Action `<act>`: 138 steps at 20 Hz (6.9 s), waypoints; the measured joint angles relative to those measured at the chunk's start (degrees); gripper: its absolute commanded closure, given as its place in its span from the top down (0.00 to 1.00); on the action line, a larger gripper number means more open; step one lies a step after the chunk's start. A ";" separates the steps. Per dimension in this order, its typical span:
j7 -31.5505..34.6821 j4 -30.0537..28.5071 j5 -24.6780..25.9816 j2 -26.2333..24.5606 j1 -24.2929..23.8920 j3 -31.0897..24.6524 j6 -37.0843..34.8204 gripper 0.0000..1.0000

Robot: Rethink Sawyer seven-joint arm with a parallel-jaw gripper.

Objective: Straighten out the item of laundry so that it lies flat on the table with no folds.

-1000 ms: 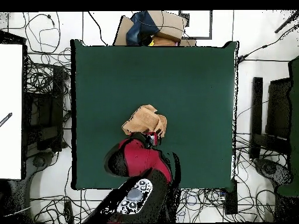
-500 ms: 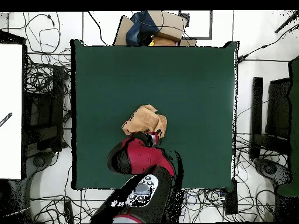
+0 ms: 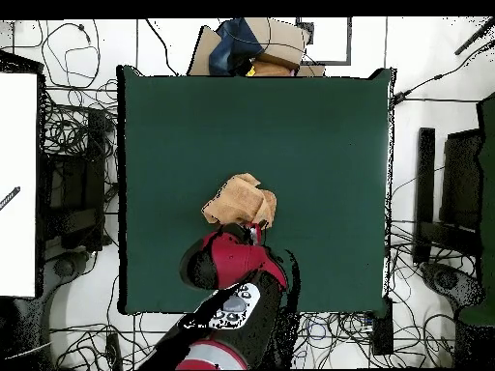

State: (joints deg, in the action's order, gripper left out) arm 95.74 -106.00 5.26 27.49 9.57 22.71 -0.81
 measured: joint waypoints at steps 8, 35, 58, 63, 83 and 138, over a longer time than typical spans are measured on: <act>0.00 0.01 0.05 -1.19 -0.53 -1.32 1.91 1.00; 0.00 -2.30 0.48 1.62 -1.24 -3.33 2.83 1.00; 0.00 -3.19 0.80 9.52 -1.21 -3.31 -1.80 1.00; 0.00 -3.21 0.80 9.48 -1.00 -3.31 -1.45 1.00; 0.00 -3.24 2.70 9.69 -1.13 -3.30 1.61 1.00; 0.00 -3.12 3.26 -2.15 -1.00 -0.35 11.66 1.00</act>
State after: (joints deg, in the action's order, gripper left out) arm 95.74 -109.12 8.52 25.34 8.57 22.36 10.85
